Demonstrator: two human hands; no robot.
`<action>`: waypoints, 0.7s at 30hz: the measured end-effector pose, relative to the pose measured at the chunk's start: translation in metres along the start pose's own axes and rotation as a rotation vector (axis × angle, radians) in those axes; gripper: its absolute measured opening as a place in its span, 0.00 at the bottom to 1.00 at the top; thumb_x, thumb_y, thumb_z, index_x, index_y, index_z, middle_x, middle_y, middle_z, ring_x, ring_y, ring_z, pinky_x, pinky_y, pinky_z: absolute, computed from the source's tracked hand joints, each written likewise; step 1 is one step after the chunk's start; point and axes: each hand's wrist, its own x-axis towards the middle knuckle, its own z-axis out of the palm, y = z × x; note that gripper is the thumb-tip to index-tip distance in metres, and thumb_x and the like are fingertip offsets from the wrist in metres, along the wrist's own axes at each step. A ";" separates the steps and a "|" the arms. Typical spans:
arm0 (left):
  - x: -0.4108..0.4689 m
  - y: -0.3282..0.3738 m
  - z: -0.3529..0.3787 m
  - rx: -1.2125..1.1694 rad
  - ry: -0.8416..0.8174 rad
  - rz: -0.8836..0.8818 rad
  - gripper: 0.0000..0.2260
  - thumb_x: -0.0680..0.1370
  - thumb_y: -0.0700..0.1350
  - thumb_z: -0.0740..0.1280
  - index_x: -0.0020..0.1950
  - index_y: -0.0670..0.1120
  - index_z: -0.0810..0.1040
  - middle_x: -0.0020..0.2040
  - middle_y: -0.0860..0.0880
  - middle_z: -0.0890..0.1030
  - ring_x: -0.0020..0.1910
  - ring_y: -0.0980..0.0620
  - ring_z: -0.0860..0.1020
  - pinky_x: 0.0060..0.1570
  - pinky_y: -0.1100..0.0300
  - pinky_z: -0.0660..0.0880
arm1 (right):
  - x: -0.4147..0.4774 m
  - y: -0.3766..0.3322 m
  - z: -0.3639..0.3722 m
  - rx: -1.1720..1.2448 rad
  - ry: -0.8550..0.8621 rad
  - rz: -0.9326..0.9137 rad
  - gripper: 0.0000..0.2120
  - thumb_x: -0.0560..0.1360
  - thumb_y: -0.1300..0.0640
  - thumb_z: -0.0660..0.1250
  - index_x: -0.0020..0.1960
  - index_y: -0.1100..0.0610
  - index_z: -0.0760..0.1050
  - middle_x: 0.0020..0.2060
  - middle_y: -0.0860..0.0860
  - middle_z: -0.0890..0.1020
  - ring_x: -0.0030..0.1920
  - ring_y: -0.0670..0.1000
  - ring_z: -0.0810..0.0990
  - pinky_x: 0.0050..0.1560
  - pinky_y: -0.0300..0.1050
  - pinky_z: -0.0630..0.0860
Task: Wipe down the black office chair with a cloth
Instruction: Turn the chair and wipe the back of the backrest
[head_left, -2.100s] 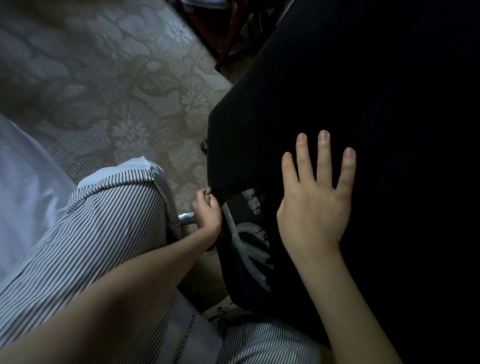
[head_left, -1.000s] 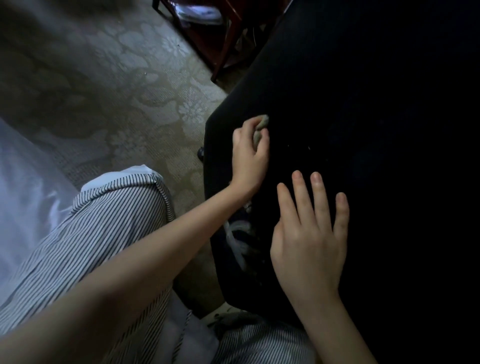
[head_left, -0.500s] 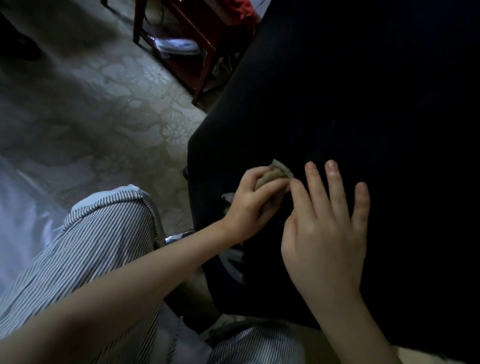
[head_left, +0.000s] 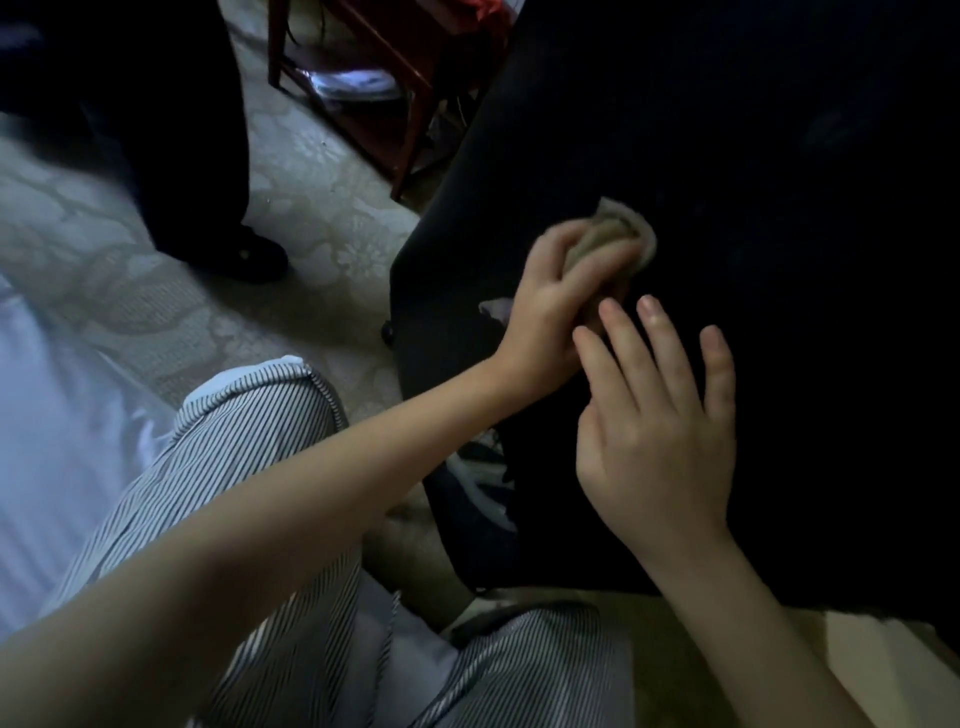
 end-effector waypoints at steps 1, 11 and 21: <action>-0.016 -0.005 0.000 -0.005 -0.036 0.030 0.11 0.80 0.47 0.62 0.61 0.47 0.71 0.63 0.44 0.65 0.61 0.45 0.68 0.63 0.65 0.65 | -0.003 -0.001 0.003 -0.010 -0.005 -0.015 0.17 0.76 0.61 0.56 0.62 0.61 0.74 0.62 0.57 0.77 0.69 0.56 0.65 0.73 0.54 0.49; -0.110 -0.077 -0.002 0.067 0.127 -0.323 0.15 0.76 0.41 0.58 0.62 0.49 0.68 0.58 0.45 0.66 0.58 0.49 0.71 0.60 0.61 0.70 | -0.024 -0.018 0.044 -0.351 -0.375 -0.128 0.23 0.75 0.56 0.54 0.69 0.59 0.70 0.69 0.57 0.70 0.71 0.57 0.60 0.72 0.58 0.39; -0.176 -0.141 -0.010 0.193 0.233 -0.867 0.17 0.78 0.45 0.57 0.64 0.38 0.71 0.55 0.46 0.67 0.56 0.52 0.68 0.58 0.68 0.62 | -0.019 -0.018 0.053 -0.567 -0.410 -0.201 0.26 0.76 0.50 0.57 0.72 0.57 0.65 0.73 0.56 0.65 0.73 0.57 0.58 0.70 0.62 0.41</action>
